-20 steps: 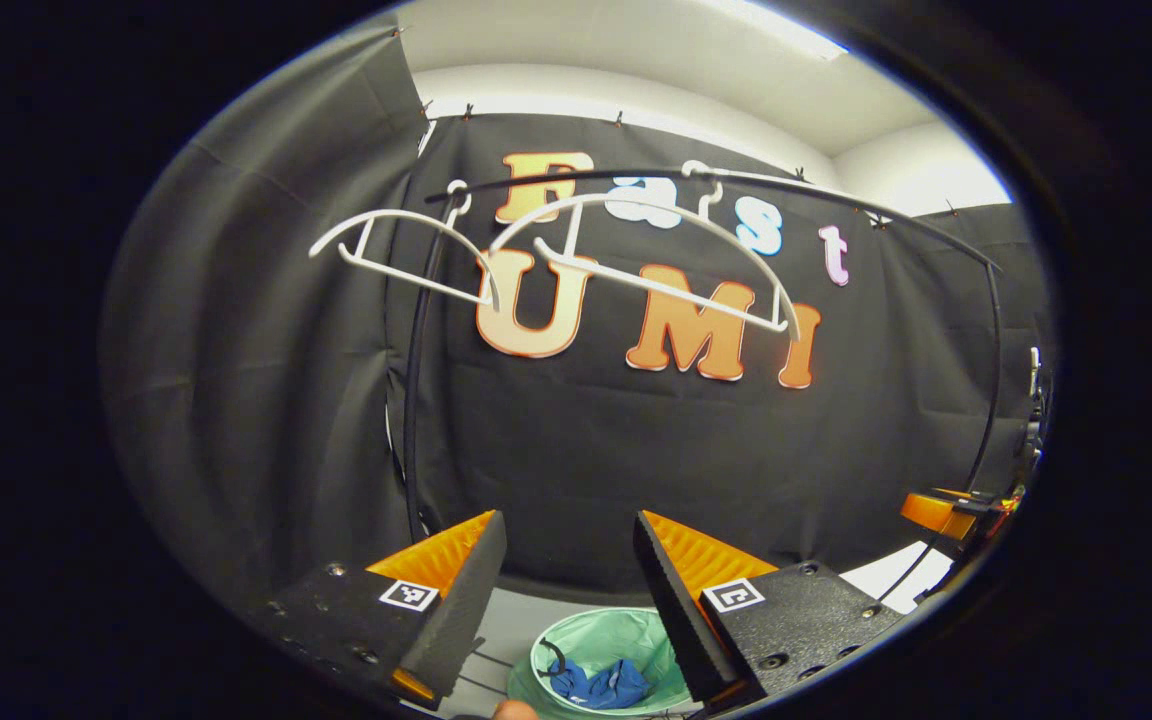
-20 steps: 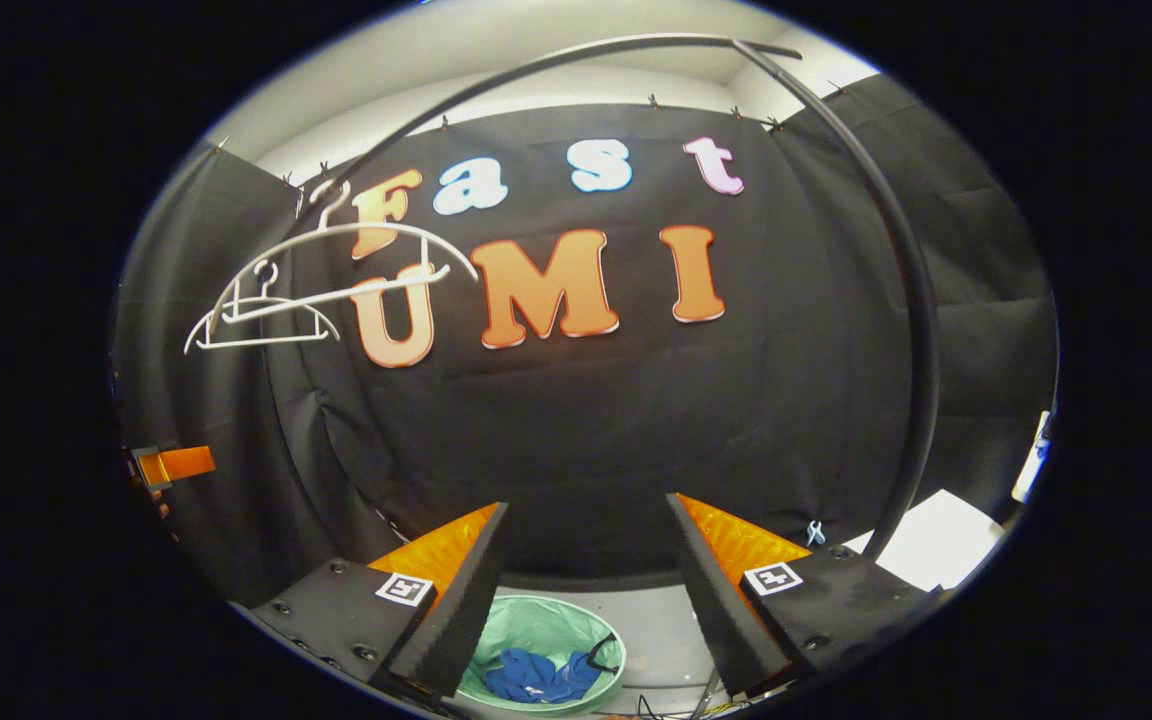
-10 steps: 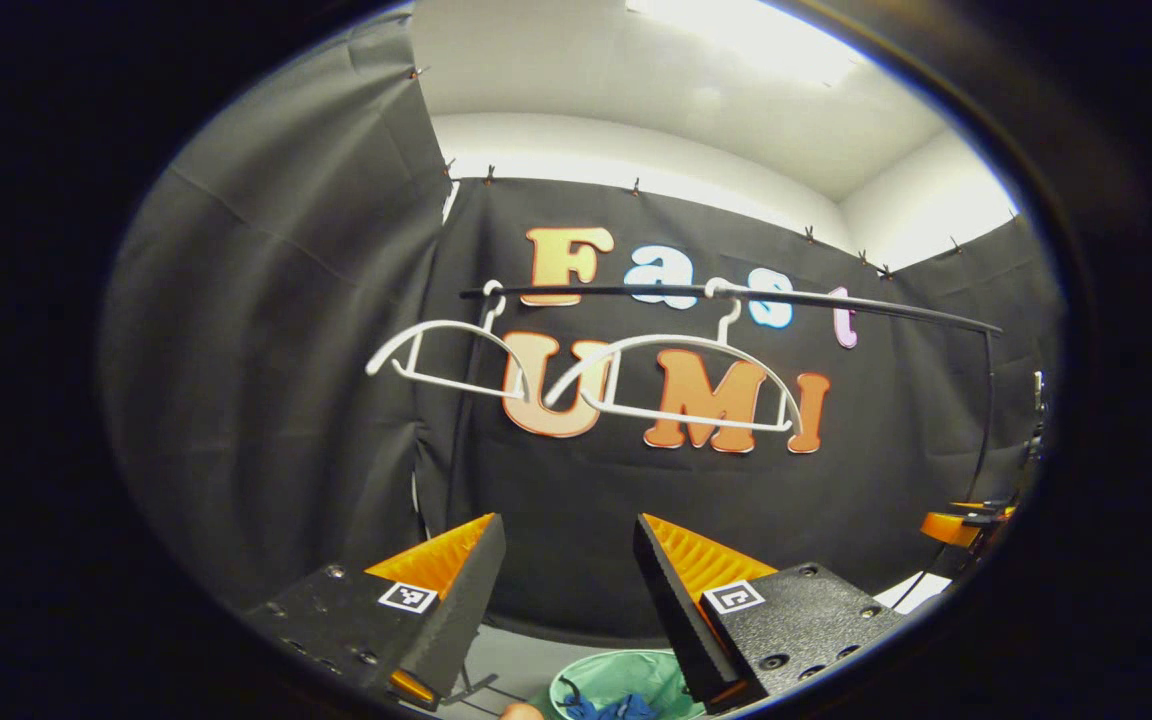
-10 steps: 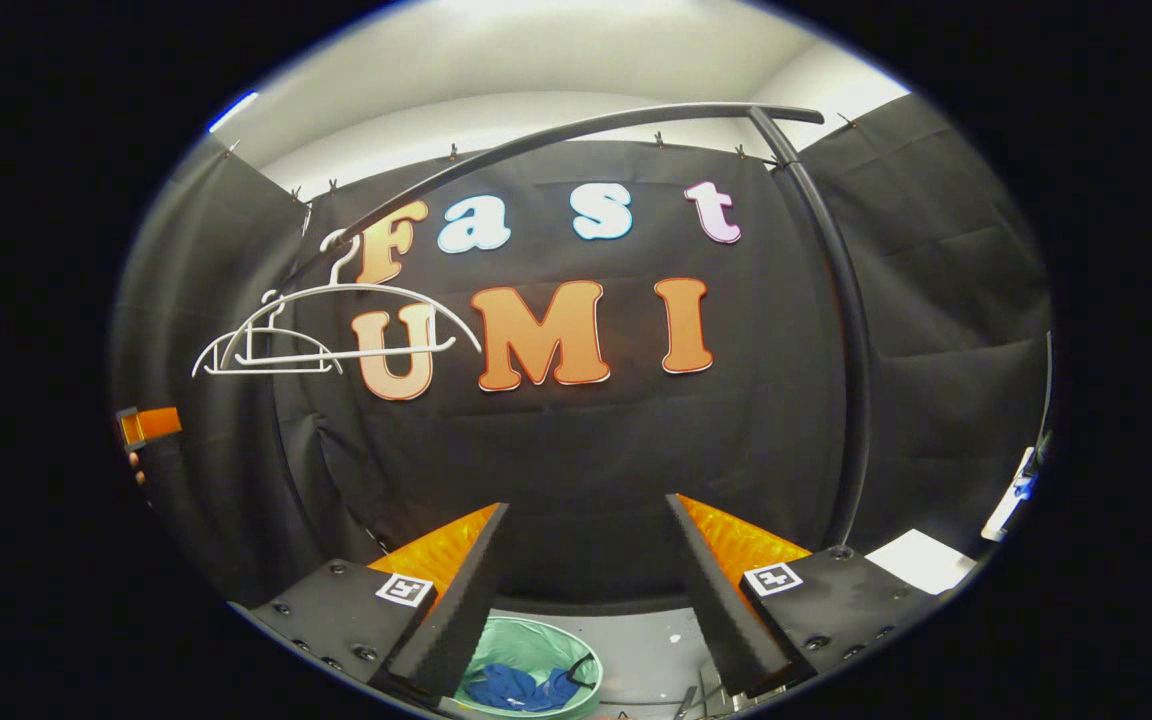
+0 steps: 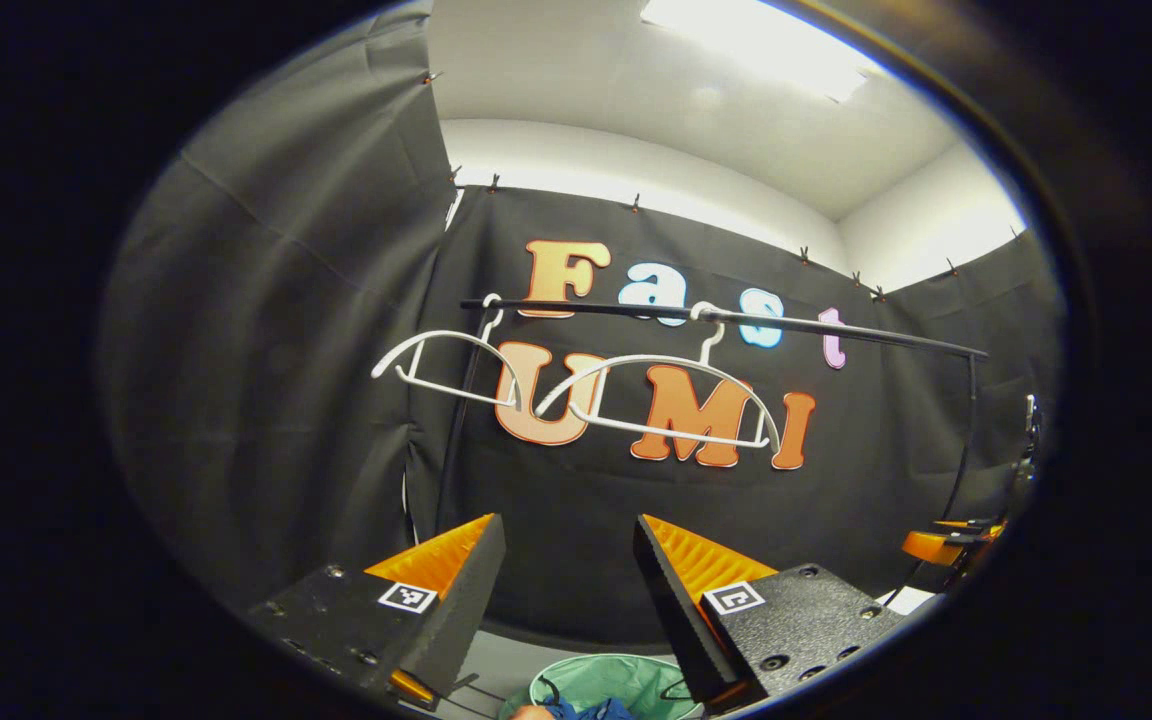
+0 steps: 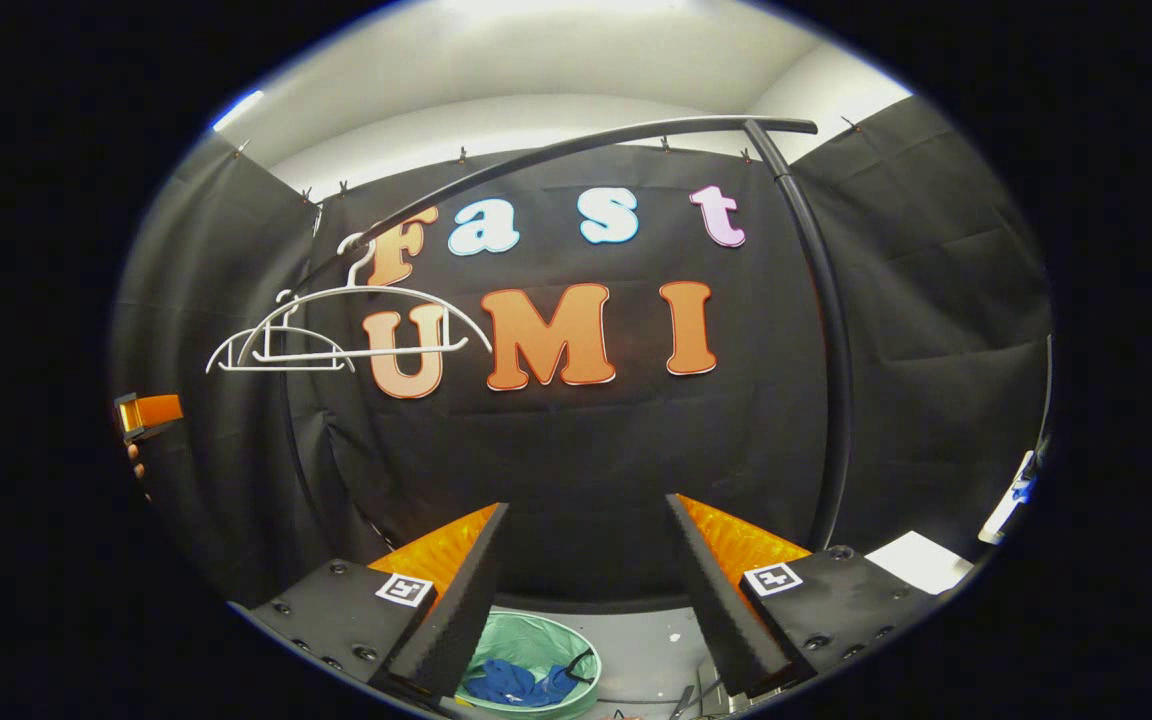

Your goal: Grasp the clothes on the hanger with both hands and then place them into the laundry hamper below.

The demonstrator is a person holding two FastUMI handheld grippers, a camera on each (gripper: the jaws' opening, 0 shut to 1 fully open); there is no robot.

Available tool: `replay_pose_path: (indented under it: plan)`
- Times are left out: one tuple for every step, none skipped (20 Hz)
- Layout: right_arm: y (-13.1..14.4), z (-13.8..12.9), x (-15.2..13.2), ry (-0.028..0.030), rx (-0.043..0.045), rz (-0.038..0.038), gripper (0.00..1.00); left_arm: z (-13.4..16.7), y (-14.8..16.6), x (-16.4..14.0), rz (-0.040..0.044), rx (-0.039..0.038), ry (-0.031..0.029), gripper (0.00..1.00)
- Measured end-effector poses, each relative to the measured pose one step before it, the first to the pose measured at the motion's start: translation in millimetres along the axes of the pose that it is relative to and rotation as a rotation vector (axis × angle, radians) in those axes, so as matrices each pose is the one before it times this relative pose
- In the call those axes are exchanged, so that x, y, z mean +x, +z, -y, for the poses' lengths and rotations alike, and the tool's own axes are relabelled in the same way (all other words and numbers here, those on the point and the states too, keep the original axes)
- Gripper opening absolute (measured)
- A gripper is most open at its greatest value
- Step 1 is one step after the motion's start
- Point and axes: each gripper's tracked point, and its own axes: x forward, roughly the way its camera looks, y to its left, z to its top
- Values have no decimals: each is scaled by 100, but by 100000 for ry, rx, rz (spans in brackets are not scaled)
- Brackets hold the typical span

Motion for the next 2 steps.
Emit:
replay_pose_path:
  plan:
    - [306, 9, -171, -69, 173, 662, 89, 284, 224, -116, 824, 772, -473, 79]
    - [193, -27, -123, 40, 158, 558, 89, 297, 239, -71, 630, 368, -784, 83]
